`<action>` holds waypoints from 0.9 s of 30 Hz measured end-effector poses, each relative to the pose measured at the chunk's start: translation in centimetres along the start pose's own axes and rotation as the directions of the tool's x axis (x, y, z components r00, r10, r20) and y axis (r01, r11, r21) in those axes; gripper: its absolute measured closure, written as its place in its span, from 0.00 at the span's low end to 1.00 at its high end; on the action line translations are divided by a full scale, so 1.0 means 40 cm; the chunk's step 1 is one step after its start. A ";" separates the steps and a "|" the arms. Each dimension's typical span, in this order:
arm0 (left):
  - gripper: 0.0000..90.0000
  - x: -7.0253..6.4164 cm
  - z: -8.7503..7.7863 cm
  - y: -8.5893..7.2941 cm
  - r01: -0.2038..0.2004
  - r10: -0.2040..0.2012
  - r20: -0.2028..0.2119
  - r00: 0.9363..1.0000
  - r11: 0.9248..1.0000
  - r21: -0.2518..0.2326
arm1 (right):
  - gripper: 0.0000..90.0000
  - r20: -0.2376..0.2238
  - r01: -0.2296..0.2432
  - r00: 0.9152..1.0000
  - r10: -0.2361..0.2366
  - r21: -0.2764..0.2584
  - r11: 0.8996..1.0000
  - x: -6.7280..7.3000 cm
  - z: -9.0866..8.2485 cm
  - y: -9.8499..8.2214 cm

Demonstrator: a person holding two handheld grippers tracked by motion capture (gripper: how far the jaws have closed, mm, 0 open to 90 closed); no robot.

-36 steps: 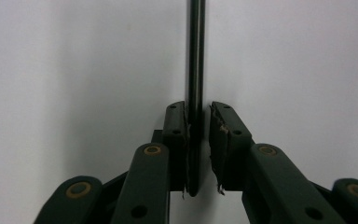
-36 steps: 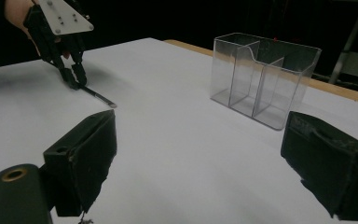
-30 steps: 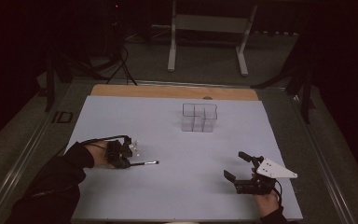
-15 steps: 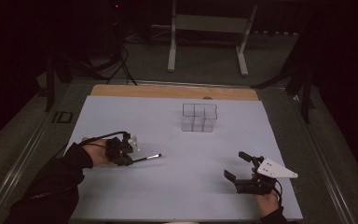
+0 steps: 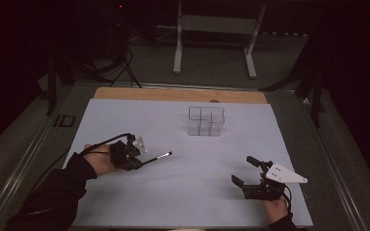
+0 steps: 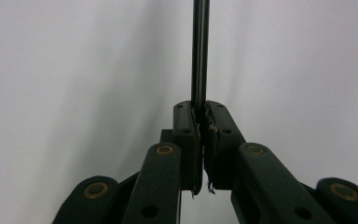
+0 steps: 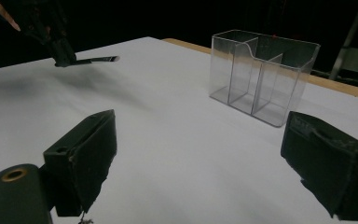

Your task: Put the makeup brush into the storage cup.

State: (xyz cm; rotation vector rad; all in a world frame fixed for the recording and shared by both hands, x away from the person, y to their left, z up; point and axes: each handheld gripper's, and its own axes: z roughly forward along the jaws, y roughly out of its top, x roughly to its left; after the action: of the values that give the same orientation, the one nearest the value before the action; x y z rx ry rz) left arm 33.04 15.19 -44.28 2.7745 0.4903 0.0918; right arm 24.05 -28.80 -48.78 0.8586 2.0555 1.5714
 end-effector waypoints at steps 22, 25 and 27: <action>0.95 -0.050 0.003 0.024 0.147 -0.140 0.047 0.989 0.963 -0.226 | 0.12 0.000 0.001 1.000 -0.001 0.001 1.000 -0.001 0.001 0.000; 0.95 -0.059 0.011 0.024 0.173 -0.164 0.055 0.985 0.954 -0.244 | 0.12 0.001 -0.002 1.000 0.002 0.002 1.000 -0.001 0.001 0.000; 0.95 -0.064 0.016 0.024 0.186 -0.174 0.068 0.982 0.949 -0.255 | 0.12 0.002 -0.006 1.000 0.006 0.004 1.000 -0.002 0.001 -0.001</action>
State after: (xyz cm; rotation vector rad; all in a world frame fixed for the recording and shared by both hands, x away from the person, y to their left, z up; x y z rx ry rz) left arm 31.01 13.27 -44.58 2.4577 0.6668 0.0471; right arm 24.14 -28.84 -48.83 0.8674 2.0572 1.5695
